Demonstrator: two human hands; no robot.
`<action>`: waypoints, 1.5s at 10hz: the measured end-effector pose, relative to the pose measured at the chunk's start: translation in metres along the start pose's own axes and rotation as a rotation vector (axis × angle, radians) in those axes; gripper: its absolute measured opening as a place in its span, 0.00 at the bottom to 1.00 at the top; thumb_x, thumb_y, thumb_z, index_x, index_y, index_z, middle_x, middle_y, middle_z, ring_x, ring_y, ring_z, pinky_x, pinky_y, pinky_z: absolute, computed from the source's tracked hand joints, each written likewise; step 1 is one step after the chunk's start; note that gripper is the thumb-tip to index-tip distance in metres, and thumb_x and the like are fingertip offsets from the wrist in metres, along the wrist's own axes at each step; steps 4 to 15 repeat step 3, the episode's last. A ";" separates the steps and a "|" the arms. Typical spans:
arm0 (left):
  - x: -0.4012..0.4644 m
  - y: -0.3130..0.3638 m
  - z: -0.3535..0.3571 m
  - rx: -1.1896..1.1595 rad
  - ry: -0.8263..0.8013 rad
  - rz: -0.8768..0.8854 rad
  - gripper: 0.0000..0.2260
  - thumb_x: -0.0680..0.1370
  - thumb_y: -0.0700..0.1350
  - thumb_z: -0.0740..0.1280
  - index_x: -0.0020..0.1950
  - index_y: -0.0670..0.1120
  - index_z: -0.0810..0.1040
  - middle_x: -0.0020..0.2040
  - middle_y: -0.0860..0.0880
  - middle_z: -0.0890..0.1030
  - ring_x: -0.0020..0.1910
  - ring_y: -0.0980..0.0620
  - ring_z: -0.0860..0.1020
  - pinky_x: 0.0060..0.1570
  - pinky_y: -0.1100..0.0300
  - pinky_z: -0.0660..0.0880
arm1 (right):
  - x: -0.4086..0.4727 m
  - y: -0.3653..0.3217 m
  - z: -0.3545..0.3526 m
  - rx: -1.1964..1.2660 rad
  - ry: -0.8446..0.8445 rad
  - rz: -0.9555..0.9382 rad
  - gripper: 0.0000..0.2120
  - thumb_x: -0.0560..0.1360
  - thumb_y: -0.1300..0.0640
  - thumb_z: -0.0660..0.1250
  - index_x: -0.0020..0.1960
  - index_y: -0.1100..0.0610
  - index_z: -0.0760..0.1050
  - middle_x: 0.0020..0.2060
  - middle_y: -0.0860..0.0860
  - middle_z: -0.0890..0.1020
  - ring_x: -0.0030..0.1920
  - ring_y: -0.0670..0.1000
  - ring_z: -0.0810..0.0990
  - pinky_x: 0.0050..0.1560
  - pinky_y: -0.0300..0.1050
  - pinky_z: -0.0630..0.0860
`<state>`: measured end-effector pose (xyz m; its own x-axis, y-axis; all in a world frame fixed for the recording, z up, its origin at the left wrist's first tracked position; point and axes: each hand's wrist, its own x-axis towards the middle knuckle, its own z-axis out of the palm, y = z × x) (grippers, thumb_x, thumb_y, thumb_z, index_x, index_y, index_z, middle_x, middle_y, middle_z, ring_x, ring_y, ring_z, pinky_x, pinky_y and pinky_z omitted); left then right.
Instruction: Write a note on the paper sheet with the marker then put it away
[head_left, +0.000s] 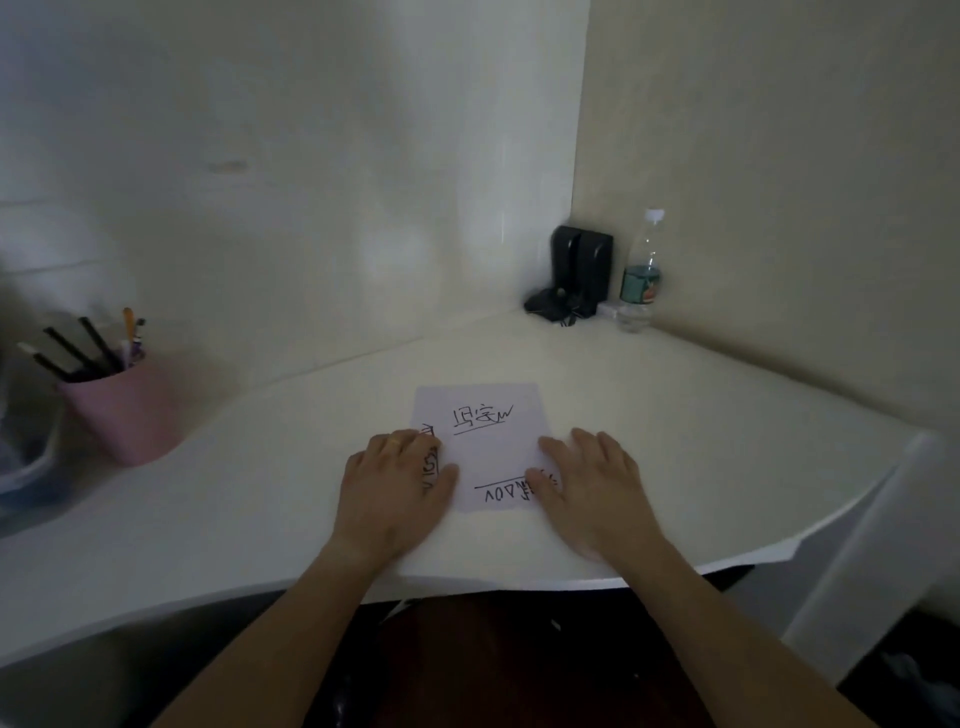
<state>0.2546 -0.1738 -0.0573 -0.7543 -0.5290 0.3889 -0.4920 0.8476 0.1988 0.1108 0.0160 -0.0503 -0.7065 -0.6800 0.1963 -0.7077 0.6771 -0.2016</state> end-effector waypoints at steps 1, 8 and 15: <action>-0.002 0.003 -0.003 0.007 -0.009 -0.005 0.26 0.77 0.64 0.55 0.66 0.52 0.78 0.68 0.50 0.80 0.66 0.46 0.76 0.63 0.48 0.73 | 0.000 0.000 -0.001 0.009 -0.024 0.000 0.27 0.80 0.37 0.51 0.77 0.44 0.61 0.78 0.55 0.64 0.77 0.62 0.57 0.76 0.56 0.54; -0.004 0.008 -0.009 -0.033 -0.030 -0.048 0.26 0.77 0.64 0.54 0.67 0.53 0.78 0.69 0.51 0.79 0.68 0.47 0.74 0.65 0.48 0.71 | -0.002 -0.008 -0.004 0.149 0.143 -0.014 0.29 0.79 0.37 0.51 0.75 0.47 0.68 0.75 0.55 0.71 0.76 0.59 0.65 0.74 0.57 0.62; -0.004 0.008 -0.009 -0.033 -0.030 -0.048 0.26 0.77 0.64 0.54 0.67 0.53 0.78 0.69 0.51 0.79 0.68 0.47 0.74 0.65 0.48 0.71 | -0.002 -0.008 -0.004 0.149 0.143 -0.014 0.29 0.79 0.37 0.51 0.75 0.47 0.68 0.75 0.55 0.71 0.76 0.59 0.65 0.74 0.57 0.62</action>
